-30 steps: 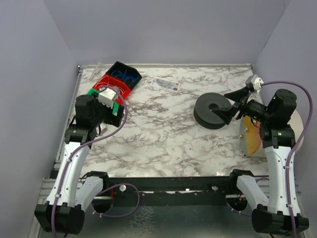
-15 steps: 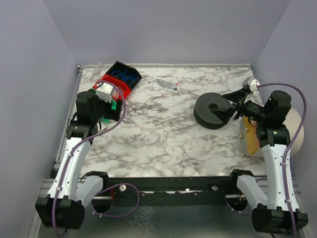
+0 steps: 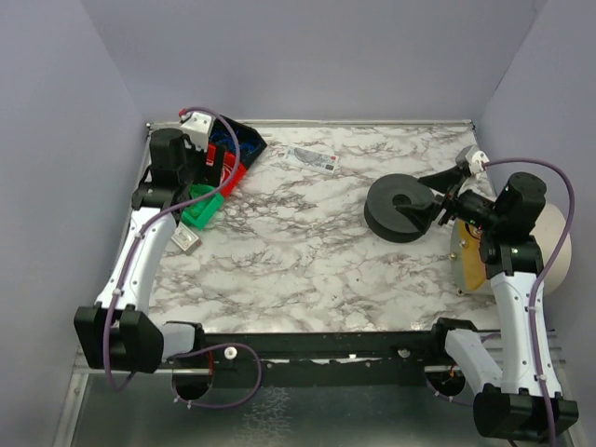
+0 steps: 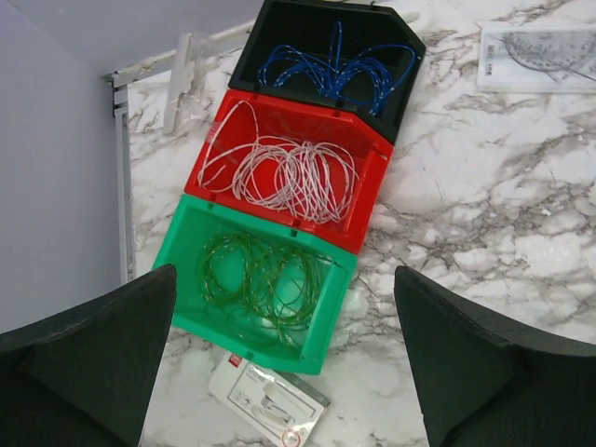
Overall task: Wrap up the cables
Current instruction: Pick up the cable from the storage box.
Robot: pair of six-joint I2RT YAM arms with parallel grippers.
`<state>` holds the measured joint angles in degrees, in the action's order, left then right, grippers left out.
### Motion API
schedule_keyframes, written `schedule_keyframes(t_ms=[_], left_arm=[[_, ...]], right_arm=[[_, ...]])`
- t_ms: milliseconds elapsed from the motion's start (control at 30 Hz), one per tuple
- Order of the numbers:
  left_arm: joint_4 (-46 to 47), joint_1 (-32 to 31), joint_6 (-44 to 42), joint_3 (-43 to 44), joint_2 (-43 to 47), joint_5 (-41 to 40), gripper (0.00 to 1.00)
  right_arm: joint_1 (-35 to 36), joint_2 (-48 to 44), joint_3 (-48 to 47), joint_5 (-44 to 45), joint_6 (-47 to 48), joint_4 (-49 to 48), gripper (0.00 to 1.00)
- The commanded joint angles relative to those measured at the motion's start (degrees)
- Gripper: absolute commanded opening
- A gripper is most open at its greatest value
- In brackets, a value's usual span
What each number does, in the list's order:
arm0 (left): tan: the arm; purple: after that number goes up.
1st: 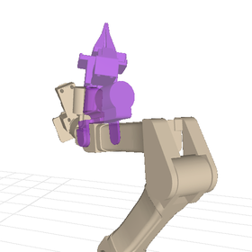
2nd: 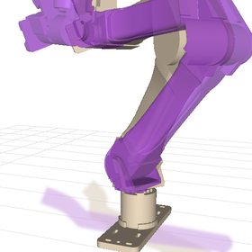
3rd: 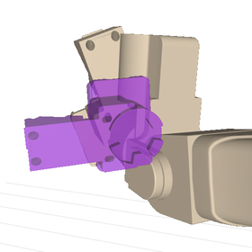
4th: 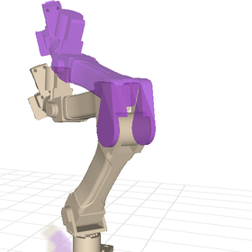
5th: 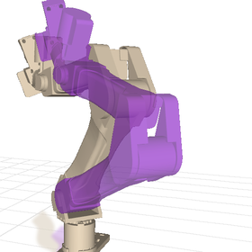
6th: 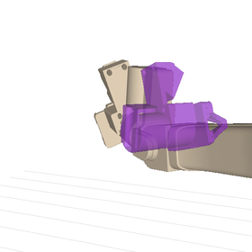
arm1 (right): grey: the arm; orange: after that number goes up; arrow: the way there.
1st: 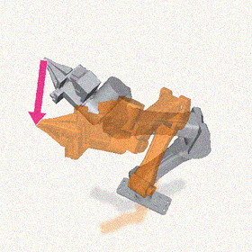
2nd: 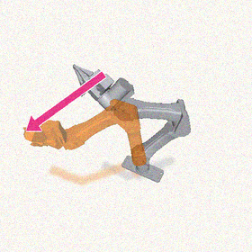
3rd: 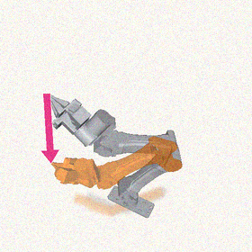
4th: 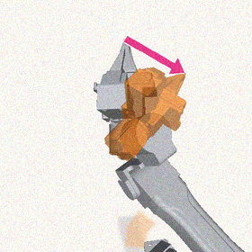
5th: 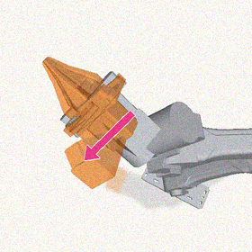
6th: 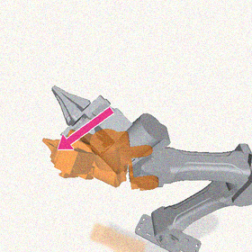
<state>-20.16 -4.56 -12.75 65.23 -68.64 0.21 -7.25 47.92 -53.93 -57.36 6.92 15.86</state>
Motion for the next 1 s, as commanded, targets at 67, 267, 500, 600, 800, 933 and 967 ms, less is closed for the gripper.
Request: schedule_keyframes(t_ms=[67, 267, 500, 600, 800, 933, 967], left_arm=[[-0.3, 0.2, 0.5, 8.5, -11.5, -3.1, 0.99], [-0.4, 0.3, 0.8, 14.7, -22.8, -1.0, 0.93], [-2.0, 0.3, 2.9, 22.7, -34.9, -0.6, 0.89], [-2.7, 0.3, 3.4, 25.8, -38.9, -0.3, 0.86], [-4.3, 0.3, 4.5, 30.6, -45.3, -0.8, 0.83], [-5.1, 0.3, 5.3, 32.1, -48.1, -1.4, 0.81], [-5.6, 0.2, 5.6, 32.5, -48.7, -1.4, 0.8]], right_arm=[[-0.3, -1.0, 1.0, 1.7, -0.7, -2.5, 1.0], [-0.4, -1.4, 1.8, 1.7, -0.5, -3.1, 1.0], [-0.3, -1.7, 2.1, 1.1, -0.3, -3.3, 1.0], [-0.3, -1.8, 2.3, 1.0, 0.0, -3.3, 1.0], [-0.3, -1.8, 2.5, 1.0, 0.2, -3.3, 1.0], [-0.3, -1.8, 2.4, 1.3, 0.6, -3.3, 1.0], [-0.3, -1.8, 2.5, 1.2, 0.7, -3.1, 1.0]])
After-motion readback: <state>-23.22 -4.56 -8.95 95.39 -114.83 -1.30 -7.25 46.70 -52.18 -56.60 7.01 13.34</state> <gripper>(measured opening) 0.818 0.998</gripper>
